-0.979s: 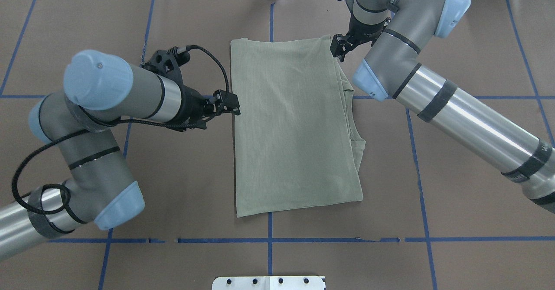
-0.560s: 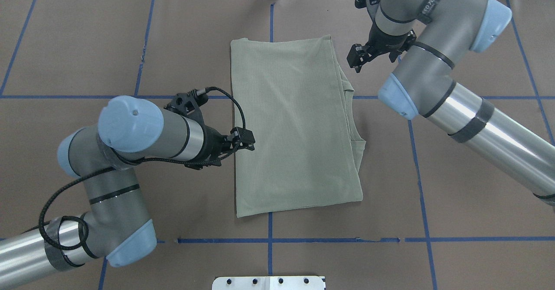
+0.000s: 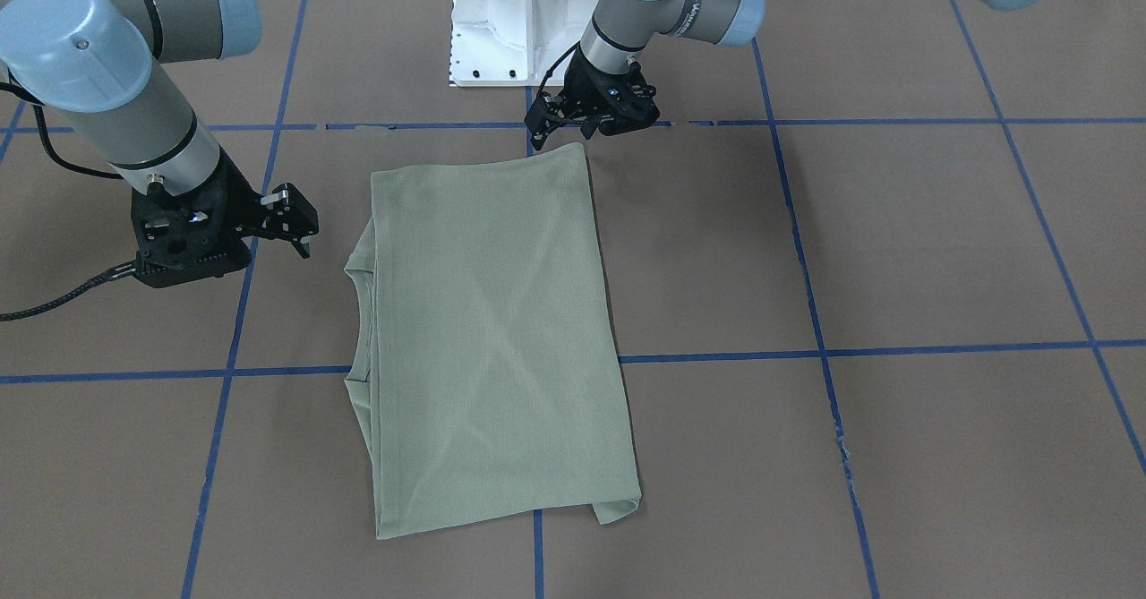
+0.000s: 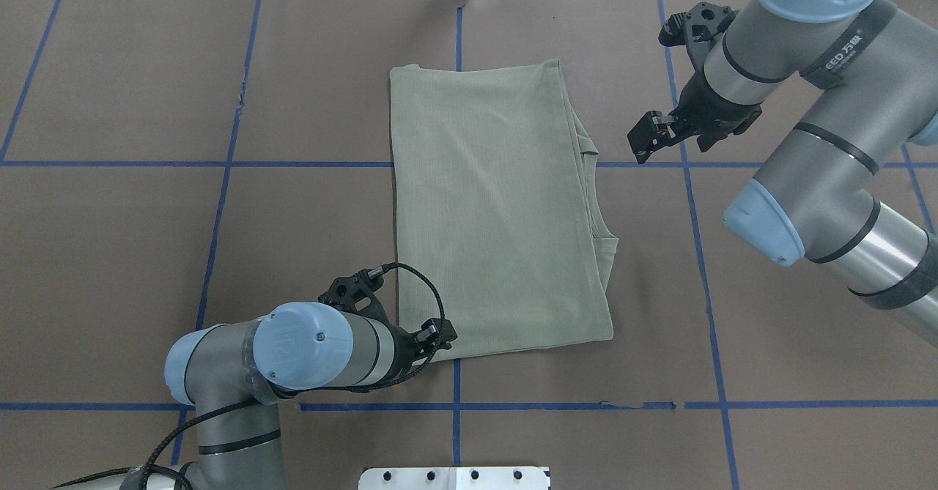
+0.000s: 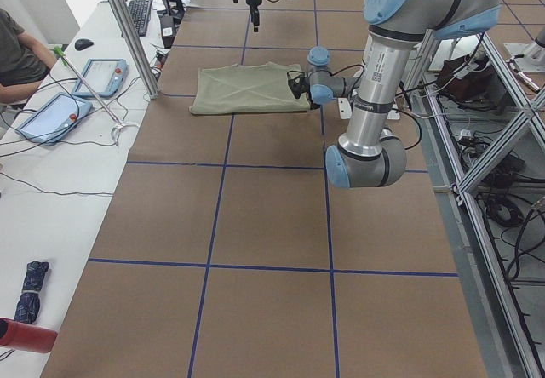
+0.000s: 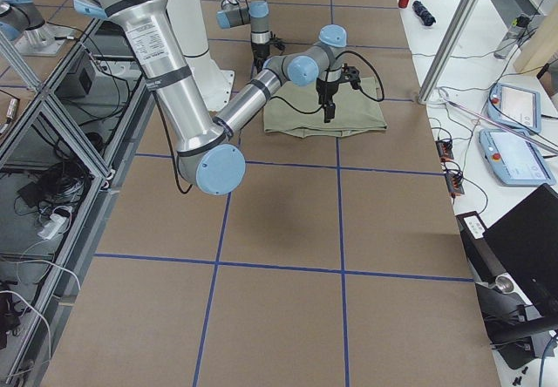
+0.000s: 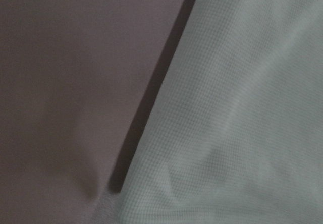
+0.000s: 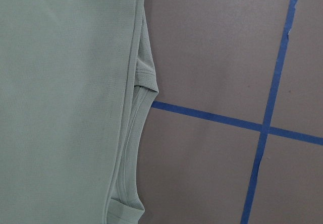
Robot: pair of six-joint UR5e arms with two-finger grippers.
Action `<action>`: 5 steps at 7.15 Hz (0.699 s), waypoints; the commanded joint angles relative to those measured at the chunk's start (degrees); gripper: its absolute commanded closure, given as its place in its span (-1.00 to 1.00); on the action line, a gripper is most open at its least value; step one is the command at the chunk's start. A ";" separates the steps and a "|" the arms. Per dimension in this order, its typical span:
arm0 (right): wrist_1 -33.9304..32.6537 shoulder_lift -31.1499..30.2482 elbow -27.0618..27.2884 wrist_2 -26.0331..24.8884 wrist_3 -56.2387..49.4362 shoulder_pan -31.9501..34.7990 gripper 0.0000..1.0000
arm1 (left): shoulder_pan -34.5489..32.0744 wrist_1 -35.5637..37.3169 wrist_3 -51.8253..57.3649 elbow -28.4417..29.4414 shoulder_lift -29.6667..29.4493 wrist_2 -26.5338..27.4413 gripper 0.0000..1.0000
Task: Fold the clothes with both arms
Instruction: 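Move the left gripper to the shirt's near corner while the right gripper rises away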
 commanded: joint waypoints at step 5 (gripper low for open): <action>-0.21 -0.13 -0.06 0.09 0.17 -0.06 -1.00 | -1.36 0.22 0.01 0.84 -0.16 1.00 -0.59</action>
